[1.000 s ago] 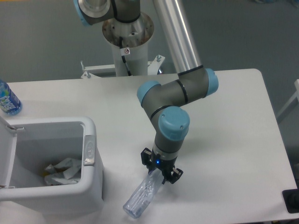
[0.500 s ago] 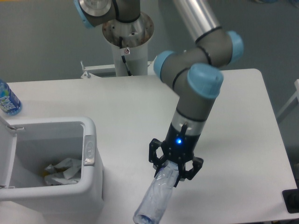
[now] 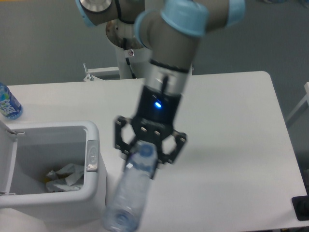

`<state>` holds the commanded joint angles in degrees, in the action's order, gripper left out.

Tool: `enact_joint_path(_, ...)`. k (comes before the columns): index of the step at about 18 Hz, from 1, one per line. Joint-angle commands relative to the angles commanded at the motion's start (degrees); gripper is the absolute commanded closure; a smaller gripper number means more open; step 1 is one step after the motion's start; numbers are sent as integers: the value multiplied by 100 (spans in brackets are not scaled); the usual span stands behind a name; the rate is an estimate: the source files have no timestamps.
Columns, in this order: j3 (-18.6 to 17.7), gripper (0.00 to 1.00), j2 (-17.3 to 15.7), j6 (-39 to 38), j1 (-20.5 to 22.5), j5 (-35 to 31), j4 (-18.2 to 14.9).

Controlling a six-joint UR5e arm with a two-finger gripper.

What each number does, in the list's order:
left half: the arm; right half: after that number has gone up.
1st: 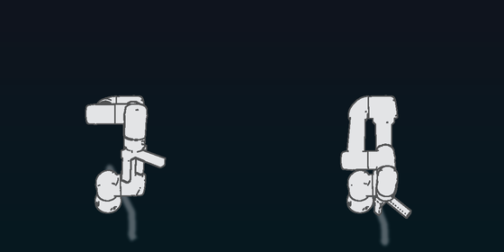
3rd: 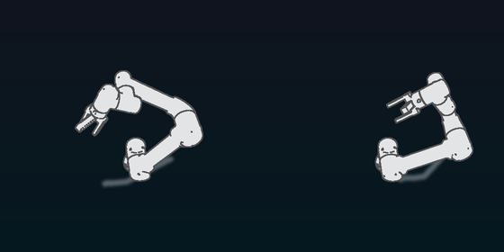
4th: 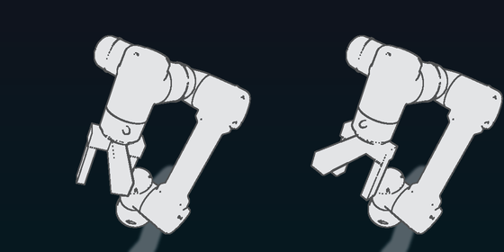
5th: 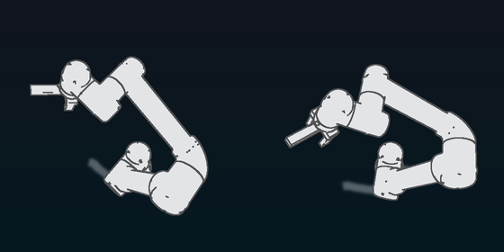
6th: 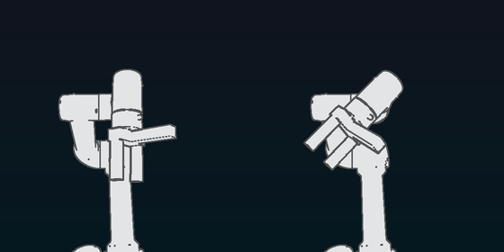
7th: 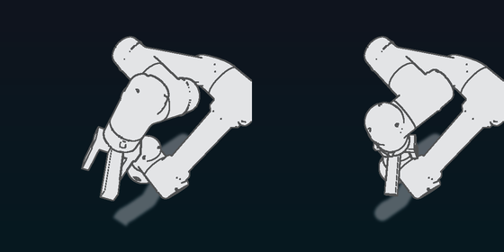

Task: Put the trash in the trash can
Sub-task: 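Lift the bottle and carry it over the trash bin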

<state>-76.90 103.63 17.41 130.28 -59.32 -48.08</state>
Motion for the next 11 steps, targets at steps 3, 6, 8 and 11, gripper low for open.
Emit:
enact_joint_path(3, -246, 40, -88, -63, -379, 0, 0)
enact_joint_path(6, -492, 40, -71, -27, -565, 0, 0)
enact_joint_path(8, -606, 33, -62, 25, -661, 0, 9)
enact_joint_path(11, -668, 28, -27, 25, -679, 0, 9)
